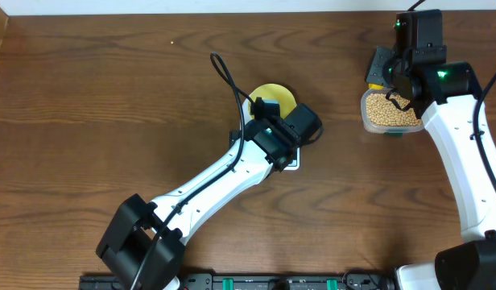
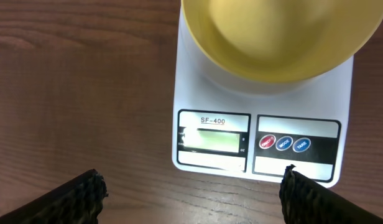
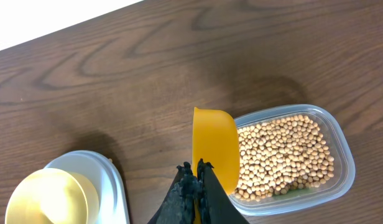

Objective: Scoop item into bowl and weigh 50g on scale
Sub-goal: 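Move the left gripper over the yellow bowl on the scale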

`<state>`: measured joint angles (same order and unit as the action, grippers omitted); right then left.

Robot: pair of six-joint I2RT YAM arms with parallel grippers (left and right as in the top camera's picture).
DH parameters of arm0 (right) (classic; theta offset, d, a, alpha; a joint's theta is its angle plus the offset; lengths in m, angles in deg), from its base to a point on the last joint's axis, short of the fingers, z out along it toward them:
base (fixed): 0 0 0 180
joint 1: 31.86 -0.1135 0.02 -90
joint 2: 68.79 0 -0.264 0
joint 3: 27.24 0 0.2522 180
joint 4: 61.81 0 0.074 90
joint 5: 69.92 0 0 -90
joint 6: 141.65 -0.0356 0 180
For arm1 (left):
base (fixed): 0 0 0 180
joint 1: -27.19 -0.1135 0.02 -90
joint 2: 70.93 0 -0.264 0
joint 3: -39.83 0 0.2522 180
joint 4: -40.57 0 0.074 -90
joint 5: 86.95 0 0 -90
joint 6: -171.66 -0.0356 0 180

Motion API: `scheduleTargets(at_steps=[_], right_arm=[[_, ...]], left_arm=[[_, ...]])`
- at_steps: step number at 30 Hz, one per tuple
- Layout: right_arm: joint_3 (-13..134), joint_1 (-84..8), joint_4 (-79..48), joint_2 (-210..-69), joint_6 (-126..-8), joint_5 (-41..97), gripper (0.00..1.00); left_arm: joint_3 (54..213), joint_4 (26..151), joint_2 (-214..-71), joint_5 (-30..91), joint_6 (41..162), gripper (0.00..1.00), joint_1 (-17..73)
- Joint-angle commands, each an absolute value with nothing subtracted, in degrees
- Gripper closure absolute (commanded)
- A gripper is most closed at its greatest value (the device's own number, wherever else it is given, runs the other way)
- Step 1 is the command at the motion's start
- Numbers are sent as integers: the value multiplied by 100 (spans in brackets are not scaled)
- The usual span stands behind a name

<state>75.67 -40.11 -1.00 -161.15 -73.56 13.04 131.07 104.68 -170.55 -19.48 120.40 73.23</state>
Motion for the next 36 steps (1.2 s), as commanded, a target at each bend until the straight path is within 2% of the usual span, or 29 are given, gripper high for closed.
scheduleTargets(at_steps=[1,36], right_arm=[[7678,-3976,-144,-15986,-7323,1319,99],[7678,-3976,-189,-15988,-7218,1321,99]], left_arm=[[13065,10437,-17171,-2201,11900,9,7325],[13054,10087,-18217,-2317,12009,8,7389]])
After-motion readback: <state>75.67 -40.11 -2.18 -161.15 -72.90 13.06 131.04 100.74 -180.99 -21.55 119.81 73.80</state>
